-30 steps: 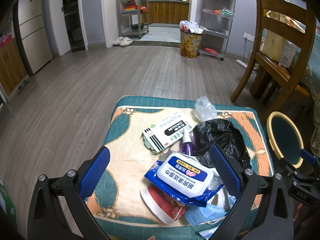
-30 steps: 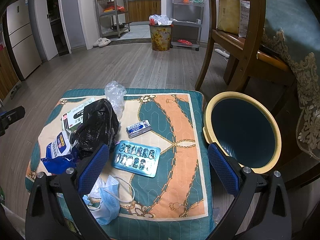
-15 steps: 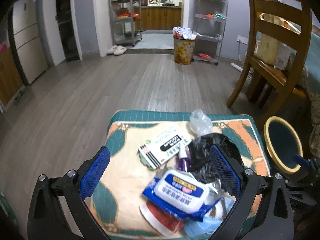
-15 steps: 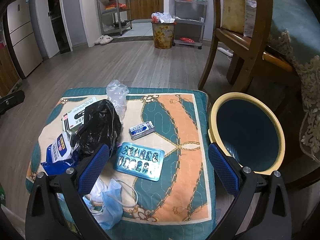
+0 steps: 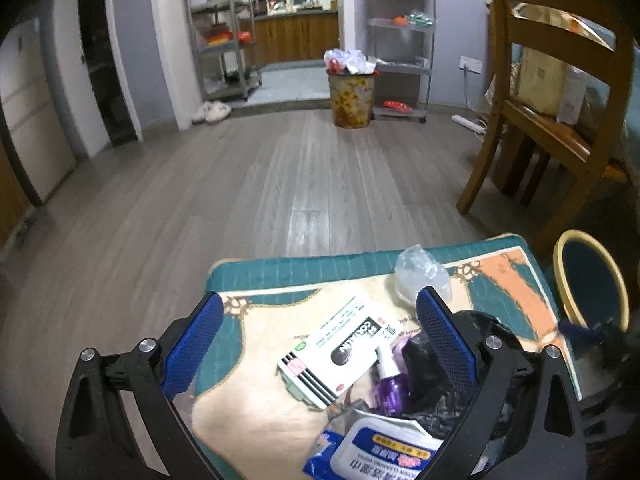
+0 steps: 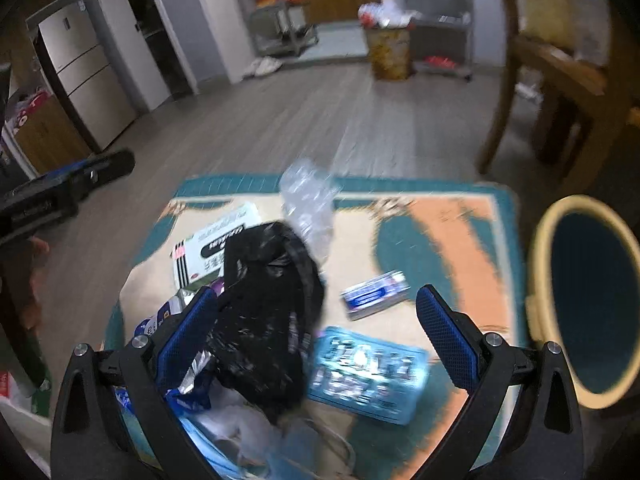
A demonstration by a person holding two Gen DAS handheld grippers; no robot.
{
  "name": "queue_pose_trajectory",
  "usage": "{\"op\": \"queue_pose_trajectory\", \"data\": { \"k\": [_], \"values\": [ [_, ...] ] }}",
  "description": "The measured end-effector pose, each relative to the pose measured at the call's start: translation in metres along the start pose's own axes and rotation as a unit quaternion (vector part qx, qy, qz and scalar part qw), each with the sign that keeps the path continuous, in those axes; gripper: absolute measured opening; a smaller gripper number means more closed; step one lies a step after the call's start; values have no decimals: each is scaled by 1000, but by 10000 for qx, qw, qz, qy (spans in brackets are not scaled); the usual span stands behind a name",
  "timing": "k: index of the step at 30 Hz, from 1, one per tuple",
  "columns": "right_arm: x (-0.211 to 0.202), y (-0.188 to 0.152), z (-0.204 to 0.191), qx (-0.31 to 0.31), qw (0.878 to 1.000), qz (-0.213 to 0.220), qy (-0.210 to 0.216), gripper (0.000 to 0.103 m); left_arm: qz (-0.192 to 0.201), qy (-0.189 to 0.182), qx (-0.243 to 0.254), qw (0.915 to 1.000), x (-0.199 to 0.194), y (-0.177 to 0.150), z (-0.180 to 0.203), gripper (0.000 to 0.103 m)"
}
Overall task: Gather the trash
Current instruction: 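Grasp the clear plastic wrap with the left gripper while the right grasps the black bag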
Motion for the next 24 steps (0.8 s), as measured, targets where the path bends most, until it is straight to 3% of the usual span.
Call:
{"op": "queue_pose_trajectory", "data": {
  "k": [2,3,4,5,6,7,11,18,24],
  "values": [
    [15,-6,1,239,9992,-255,212,88,-143,-63,-118,9998,12,0,-5,96],
    [19,-8,1,321,9986,-322,277,77,-223,-138,-164,9995,18,0,-6,95],
    [22,-9,1,382,9980,-387,315,58,-255,-182,-182,9993,21,0,-6,94],
    [25,-10,0,461,9969,-465,437,47,-295,-267,-174,9991,24,1,-4,86],
    [25,-10,-1,495,9962,-503,515,28,-347,-335,-135,9987,27,2,-1,75],
    [23,-9,-3,493,9959,-522,542,10,-417,-386,-76,9984,30,2,4,71],
    [-9,0,-14,560,9945,-582,670,6,-486,-631,38,9968,32,7,20,59],
    [-95,25,9,450,9973,-244,526,5,-659,-1013,175,9925,51,19,67,57],
    [-117,30,38,759,9961,185,414,5,-1084,-935,410,9889,94,13,118,56]
  ]
}}
Point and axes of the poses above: each gripper's, at about its wrist camera, not at the fingertips, and x roughly the way its jaws point, z to its right, y to its top, the point moved 4 cm from there along x, roughly the way its jaws point, and after that the axes turned 13 degrees about y, right-handed, at the moved point
